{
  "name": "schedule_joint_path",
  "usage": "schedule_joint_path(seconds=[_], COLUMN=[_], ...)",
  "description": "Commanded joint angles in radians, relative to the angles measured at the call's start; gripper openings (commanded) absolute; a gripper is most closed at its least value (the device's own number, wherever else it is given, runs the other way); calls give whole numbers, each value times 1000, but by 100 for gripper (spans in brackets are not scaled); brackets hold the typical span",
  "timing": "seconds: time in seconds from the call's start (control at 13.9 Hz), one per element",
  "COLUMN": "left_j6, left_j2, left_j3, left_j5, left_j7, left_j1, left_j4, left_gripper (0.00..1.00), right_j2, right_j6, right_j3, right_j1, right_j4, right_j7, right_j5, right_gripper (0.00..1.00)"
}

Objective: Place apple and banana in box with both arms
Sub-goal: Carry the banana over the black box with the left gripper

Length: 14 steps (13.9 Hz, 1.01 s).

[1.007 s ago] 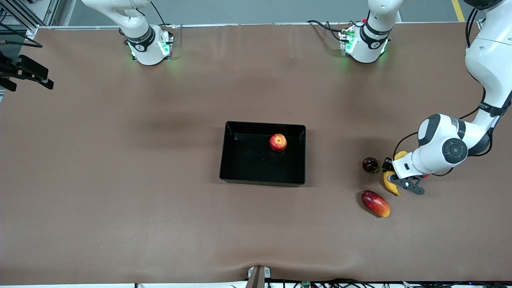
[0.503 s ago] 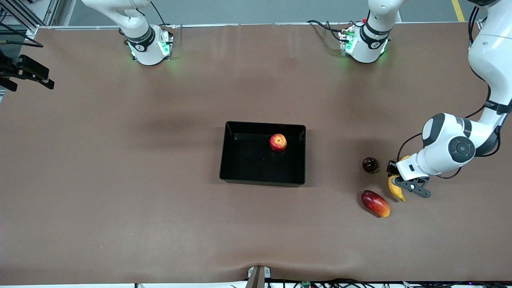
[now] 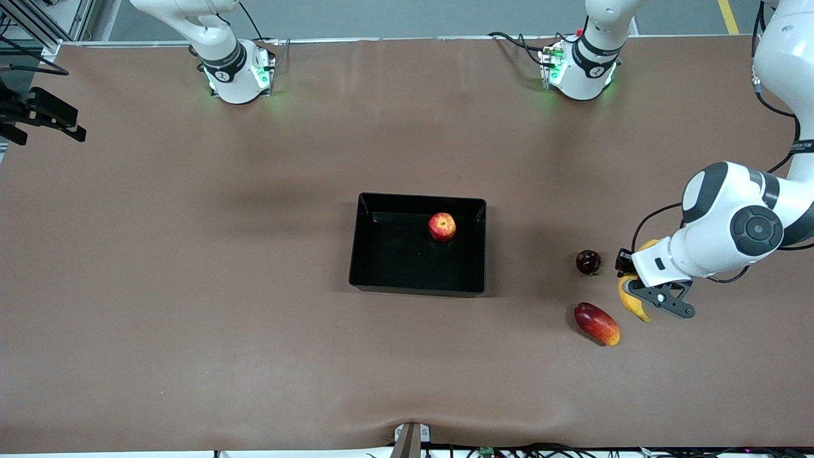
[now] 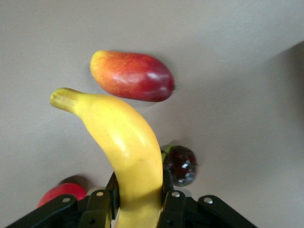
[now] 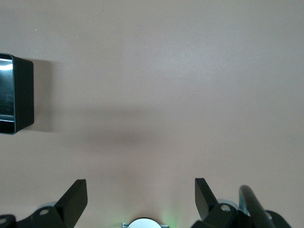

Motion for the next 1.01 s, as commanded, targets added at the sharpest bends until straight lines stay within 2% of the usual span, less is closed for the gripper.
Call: schedule_joint_path(seconds=[0.0, 0.29, 0.58, 0.72, 0.93], left_j6=[-95, -177, -180, -180, -172], left_j2=[-4, -2, 13, 30, 50], left_j3=[-22, -22, 1, 45, 189], left_j5=[-16, -17, -17, -18, -30], left_j7=[-89, -328, -491, -596, -720], left_j1=[-60, -259, -454, -563, -779], left_j4=[59, 136, 202, 243, 314], left_gripper=[0, 0, 0, 0, 0], right_j2=[-14, -14, -14, -14, -14], right_j6=[-10, -10, -12, -12, -12], right_j3=[3, 3, 3, 3, 1], right_j1=[-12, -12, -14, -17, -24], right_j4=[-5, -5, -5, -7, -8], right_j7=[-1, -1, -1, -1, -1], right_j5=[11, 11, 11, 11, 11], right_gripper=[100, 100, 100, 100, 100])
